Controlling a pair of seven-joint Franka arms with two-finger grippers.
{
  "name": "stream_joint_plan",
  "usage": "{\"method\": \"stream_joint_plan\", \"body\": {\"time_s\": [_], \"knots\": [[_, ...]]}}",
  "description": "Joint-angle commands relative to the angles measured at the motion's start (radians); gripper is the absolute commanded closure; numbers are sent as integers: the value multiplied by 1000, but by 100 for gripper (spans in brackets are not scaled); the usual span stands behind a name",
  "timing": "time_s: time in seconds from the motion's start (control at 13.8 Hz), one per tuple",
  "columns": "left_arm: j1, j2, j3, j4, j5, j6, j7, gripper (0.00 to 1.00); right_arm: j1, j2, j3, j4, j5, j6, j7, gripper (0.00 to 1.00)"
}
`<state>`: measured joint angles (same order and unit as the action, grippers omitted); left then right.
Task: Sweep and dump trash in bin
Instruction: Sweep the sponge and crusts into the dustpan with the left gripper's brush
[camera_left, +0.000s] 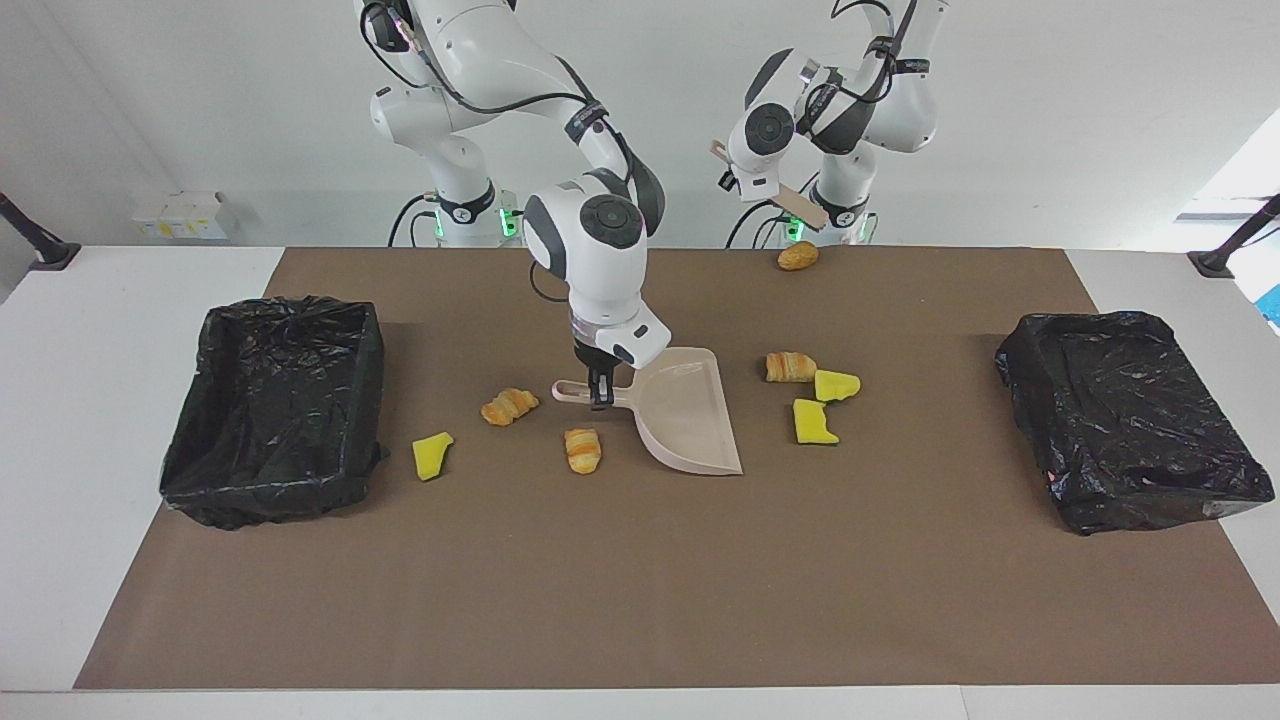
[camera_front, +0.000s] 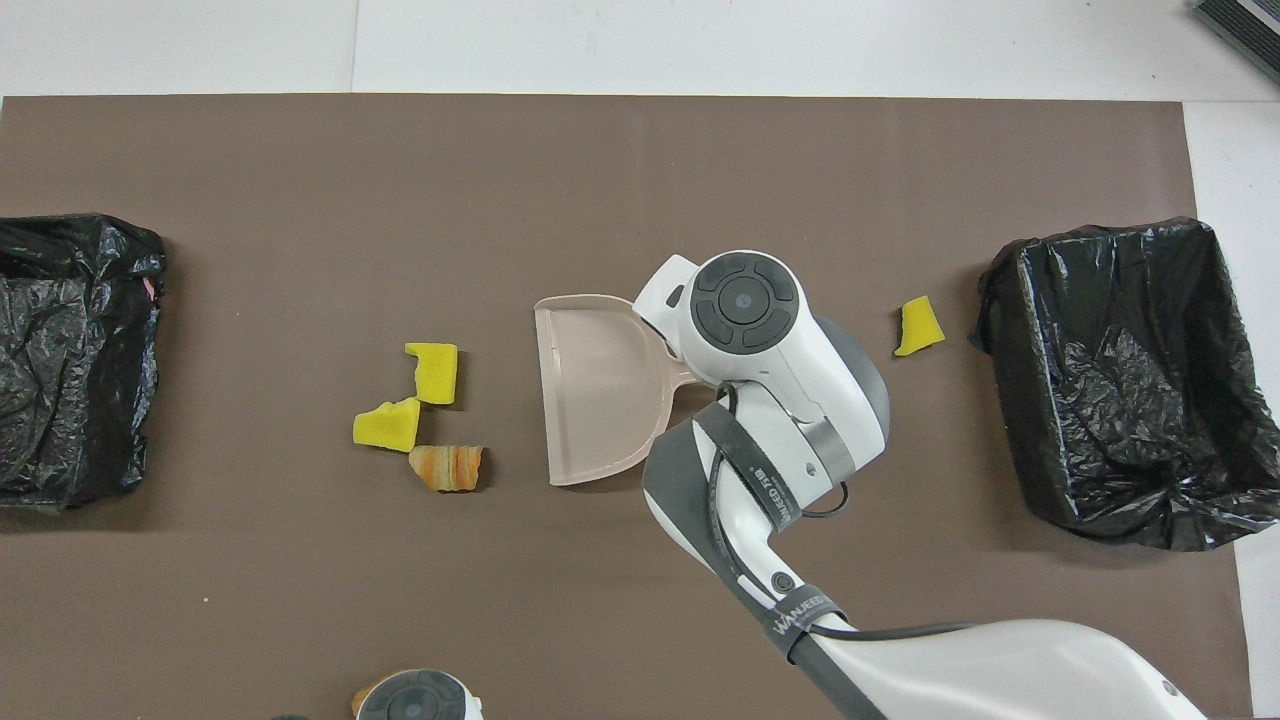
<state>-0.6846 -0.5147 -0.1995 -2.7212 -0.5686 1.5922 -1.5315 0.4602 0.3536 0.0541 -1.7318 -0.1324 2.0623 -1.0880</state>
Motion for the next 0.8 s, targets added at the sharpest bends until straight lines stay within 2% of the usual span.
{"method": "stream_joint_plan", "body": {"time_s": [0.0,0.29,0.44,0.73], "knots": [[48,34,12,-3,-10,58,-18,100,-3,-2,6,-14,-13,16,-30,100],[128,142,14,84,65,100,-19,100,-5,-2,6,-14,-13,16,-29,100],[155,209,14,147,130,161,-13,100,-3,-2,6,-14,-15,16,-29,100],[264,381,14,346,220,212,-9,100,-5,-2,6,-14,-13,18,-29,100]]}}
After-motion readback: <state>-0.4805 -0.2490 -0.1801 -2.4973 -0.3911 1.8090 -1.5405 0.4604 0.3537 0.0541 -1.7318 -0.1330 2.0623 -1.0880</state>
